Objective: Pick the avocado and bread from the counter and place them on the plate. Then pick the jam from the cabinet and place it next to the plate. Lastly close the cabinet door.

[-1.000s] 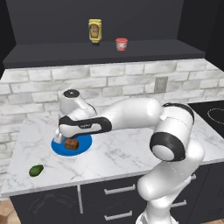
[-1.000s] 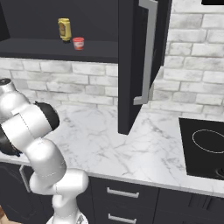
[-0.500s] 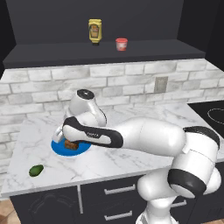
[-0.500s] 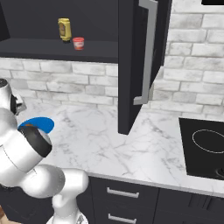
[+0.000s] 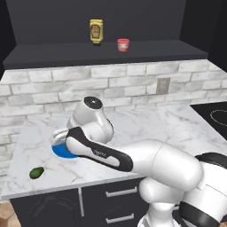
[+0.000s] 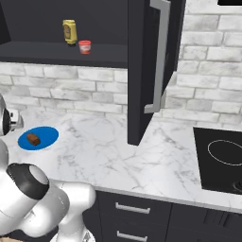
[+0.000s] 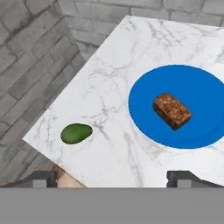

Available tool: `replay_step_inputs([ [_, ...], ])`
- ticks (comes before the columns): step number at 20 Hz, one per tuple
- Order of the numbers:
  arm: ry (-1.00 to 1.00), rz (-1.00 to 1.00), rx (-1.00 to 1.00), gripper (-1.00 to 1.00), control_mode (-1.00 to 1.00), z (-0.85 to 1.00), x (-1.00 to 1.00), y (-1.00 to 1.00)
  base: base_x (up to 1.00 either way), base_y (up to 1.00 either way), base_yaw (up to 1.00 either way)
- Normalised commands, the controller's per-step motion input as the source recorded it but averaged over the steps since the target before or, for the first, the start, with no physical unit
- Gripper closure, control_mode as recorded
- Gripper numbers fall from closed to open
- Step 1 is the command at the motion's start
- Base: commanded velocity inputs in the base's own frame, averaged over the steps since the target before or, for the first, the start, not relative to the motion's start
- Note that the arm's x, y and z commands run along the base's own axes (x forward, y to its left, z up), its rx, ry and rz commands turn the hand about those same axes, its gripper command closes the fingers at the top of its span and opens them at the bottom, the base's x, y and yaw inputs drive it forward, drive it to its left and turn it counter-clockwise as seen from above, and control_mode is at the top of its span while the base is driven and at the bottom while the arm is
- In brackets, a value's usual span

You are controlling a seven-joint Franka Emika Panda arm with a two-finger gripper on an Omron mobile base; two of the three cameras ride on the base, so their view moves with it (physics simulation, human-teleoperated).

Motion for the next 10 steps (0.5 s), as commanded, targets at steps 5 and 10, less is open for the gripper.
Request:
replay_step_inputs([
  [5, 0.26, -0.22, 0.08, -1.00, -1.00, 0.09, -0.11, 0.00, 0.00, 0.00, 0.00],
  [10, 0.23, -0.23, 0.00, -1.00, -1.00, 0.00, -0.04, 0.00, 0.00, 0.00, 0.00],
])
